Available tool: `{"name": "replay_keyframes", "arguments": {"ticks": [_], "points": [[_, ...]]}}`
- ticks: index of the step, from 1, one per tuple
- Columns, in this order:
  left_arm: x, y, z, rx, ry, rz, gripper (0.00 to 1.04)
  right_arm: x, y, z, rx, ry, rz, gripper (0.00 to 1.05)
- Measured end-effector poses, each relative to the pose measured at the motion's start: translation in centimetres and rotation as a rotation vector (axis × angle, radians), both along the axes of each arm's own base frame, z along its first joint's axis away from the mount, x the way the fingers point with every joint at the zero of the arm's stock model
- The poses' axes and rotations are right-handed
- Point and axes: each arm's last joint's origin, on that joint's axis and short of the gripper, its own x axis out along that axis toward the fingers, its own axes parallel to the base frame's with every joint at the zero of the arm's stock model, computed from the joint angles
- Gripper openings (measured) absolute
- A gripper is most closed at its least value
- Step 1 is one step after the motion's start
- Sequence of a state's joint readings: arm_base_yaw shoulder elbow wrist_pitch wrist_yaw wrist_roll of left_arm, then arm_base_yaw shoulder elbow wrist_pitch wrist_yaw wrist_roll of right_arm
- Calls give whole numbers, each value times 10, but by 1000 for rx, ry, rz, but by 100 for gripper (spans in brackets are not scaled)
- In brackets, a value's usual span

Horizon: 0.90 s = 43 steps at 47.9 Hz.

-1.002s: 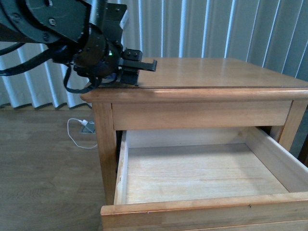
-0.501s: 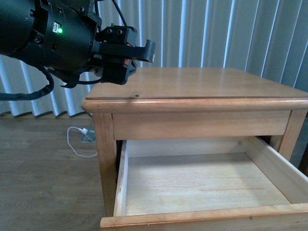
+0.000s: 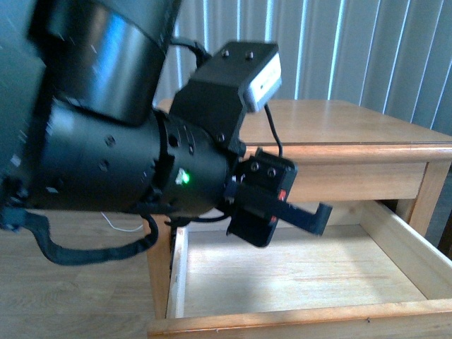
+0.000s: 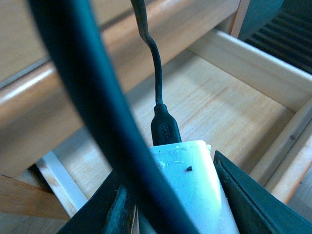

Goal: Put charger into drawer

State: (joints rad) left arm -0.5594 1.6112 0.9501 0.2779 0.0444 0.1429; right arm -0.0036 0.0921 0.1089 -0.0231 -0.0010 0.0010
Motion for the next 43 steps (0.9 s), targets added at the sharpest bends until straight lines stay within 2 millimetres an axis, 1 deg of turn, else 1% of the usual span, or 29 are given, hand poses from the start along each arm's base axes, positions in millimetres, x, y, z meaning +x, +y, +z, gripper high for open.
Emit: {"name": "replay_keyframes", "arguments": {"ticks": [4, 11, 17, 24, 25, 27, 31, 35, 40, 43], "points": [[9, -5, -21, 17, 44, 16, 43, 0, 0, 0, 0, 0, 0, 96], [22, -11, -40, 23, 94, 35, 43, 0, 0, 0, 0, 0, 0, 96], [35, -17, -61, 35, 146, 54, 43, 0, 0, 0, 0, 0, 0, 96], [43, -20, -77, 35, 179, 86, 42, 0, 0, 0, 0, 0, 0, 96], [45, -21, -79, 34, 182, 94, 43, 0, 0, 0, 0, 0, 0, 96], [48, -23, -82, 34, 183, 103, 53, 0, 0, 0, 0, 0, 0, 96], [50, -25, -83, 34, 181, 109, 69, 0, 0, 0, 0, 0, 0, 96], [50, -26, -81, 20, 149, 114, 87, 0, 0, 0, 0, 0, 0, 96], [45, -24, -75, 9, 123, 109, 100, 0, 0, 0, 0, 0, 0, 96], [38, -19, -65, -1, 93, 112, 98, 0, 0, 0, 0, 0, 0, 96]]}}
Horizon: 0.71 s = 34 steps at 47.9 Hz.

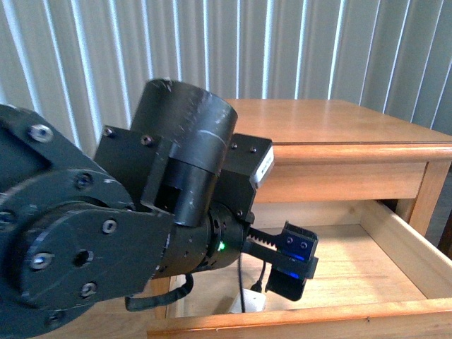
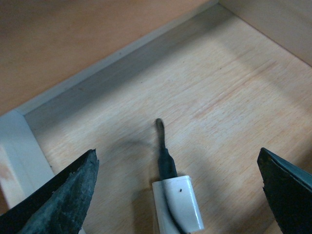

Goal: Put charger into drawer

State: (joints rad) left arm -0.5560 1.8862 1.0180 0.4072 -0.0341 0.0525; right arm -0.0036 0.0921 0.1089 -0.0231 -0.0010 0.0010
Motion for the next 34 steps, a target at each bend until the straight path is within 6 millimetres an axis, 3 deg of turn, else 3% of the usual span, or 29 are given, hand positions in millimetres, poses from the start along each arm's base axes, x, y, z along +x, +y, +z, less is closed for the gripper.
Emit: {"name": "replay_keyframes", "arguments": {"ticks": [7, 18, 27, 34], "points": [[-19, 16, 29, -28, -84, 26, 99, 0, 0, 0, 0, 0, 0, 96], [-70, 65, 74, -91, -218, 126, 99, 0, 0, 0, 0, 0, 0, 96], [-114, 93, 86, -136, -271, 197, 99, 0, 0, 0, 0, 0, 0, 96], [-143, 116, 84, -169, -281, 275, 99, 0, 0, 0, 0, 0, 0, 96]]}}
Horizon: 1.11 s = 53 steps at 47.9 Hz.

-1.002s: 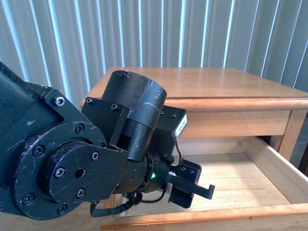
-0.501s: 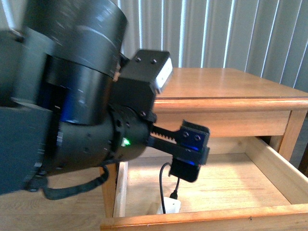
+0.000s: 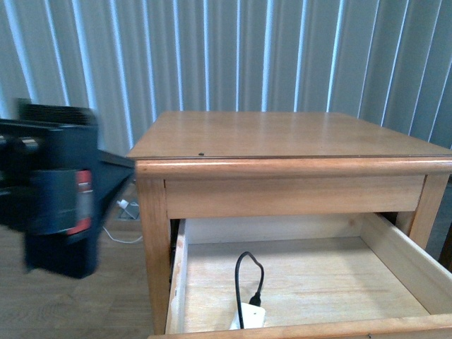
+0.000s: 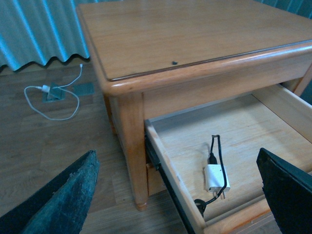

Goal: Put charger into drawer

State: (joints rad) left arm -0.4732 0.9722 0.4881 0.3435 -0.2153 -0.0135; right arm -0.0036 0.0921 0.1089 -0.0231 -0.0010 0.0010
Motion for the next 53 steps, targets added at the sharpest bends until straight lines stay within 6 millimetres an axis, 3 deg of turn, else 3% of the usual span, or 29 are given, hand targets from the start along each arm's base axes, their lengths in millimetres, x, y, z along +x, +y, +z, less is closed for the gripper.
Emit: {"name": "replay_keyframes", "arguments": {"ticks": [8, 20, 26, 37, 44, 53], "points": [[-39, 32, -21, -88, 38, 131, 99, 0, 0, 0, 0, 0, 0, 96], [-79, 59, -50, -180, 65, 285, 99, 0, 0, 0, 0, 0, 0, 96], [-86, 65, -61, -205, 68, 354, 99, 0, 0, 0, 0, 0, 0, 96], [-87, 65, -61, -223, 59, 357, 98, 0, 0, 0, 0, 0, 0, 96], [-93, 70, -65, -137, -106, 245, 74, 0, 0, 0, 0, 0, 0, 96], [-93, 80, -71, -57, -130, 240, 31, 0, 0, 0, 0, 0, 0, 96]]}}
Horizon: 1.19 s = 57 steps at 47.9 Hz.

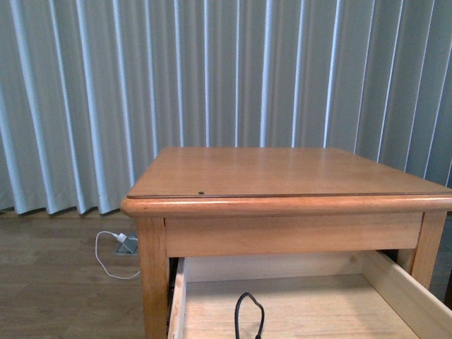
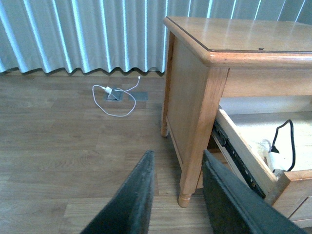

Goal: Put charger into drawer

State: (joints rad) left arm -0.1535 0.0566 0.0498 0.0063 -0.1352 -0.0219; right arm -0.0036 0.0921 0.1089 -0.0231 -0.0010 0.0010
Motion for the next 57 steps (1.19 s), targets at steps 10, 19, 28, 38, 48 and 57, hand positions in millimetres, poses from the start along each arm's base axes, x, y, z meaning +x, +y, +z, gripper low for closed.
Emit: {"name": "replay_keyframes", "arguments": {"ticks": [10, 19, 28, 38, 48, 57], "points": [[-1, 11, -6, 12, -16, 16, 4, 0, 0, 0, 0, 0, 0, 96], [-1, 11, -6, 14, -18, 17, 4, 0, 0, 0, 0, 0, 1, 96], [-1, 11, -6, 14, -18, 17, 4, 0, 0, 0, 0, 0, 1, 96], [-1, 11, -6, 14, -18, 17, 4, 0, 0, 0, 0, 2, 5, 96], [-1, 11, -6, 14, -18, 18, 40, 8, 7, -18, 15, 403, 195, 96], [-1, 11, -6, 14, -18, 18, 76, 41, 18, -31, 18, 654, 249, 96]]}}
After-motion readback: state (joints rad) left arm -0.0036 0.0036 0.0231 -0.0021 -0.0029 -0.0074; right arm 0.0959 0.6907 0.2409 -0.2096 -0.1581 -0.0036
